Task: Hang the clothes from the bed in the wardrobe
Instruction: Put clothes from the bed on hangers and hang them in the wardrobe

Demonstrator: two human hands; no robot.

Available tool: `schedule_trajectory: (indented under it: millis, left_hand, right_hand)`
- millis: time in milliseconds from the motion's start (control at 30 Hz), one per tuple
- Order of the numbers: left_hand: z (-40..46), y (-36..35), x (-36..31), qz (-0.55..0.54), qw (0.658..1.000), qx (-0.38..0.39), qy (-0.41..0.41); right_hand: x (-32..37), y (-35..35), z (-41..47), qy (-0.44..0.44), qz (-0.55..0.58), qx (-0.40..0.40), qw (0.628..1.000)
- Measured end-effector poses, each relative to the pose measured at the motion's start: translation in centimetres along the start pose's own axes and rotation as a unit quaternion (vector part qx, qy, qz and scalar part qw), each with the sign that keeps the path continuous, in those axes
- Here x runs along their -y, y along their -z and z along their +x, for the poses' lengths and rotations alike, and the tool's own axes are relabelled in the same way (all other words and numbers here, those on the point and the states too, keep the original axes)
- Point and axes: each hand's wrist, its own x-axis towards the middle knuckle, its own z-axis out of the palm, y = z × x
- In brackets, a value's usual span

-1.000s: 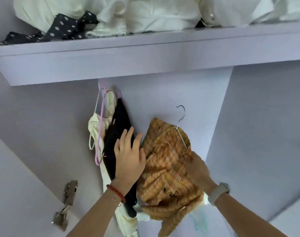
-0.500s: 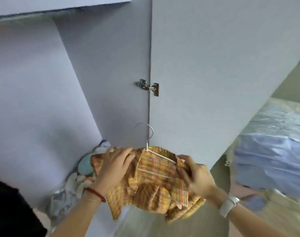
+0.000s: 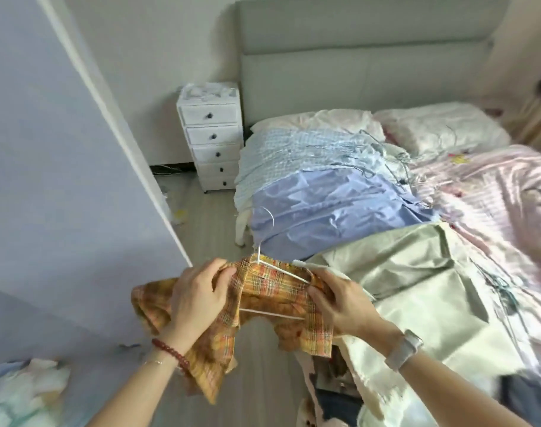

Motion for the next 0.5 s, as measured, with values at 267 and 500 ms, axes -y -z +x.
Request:
schedule_trajectory:
  millis: [267,500]
  left_hand:
    - [15.2,-9.5,-11.6,0.059,0.994,-0.026,-0.088]
    - [24.9,-12.3,-15.1,-0.048,0.998,-0.025,-0.031]
  right_hand:
    - [-8.7,6.4,1.9,-0.151,0.163,-0.159,0.962]
    - [-10.0,9.3,10.9,-0.152,0.215,-0.215,0.941]
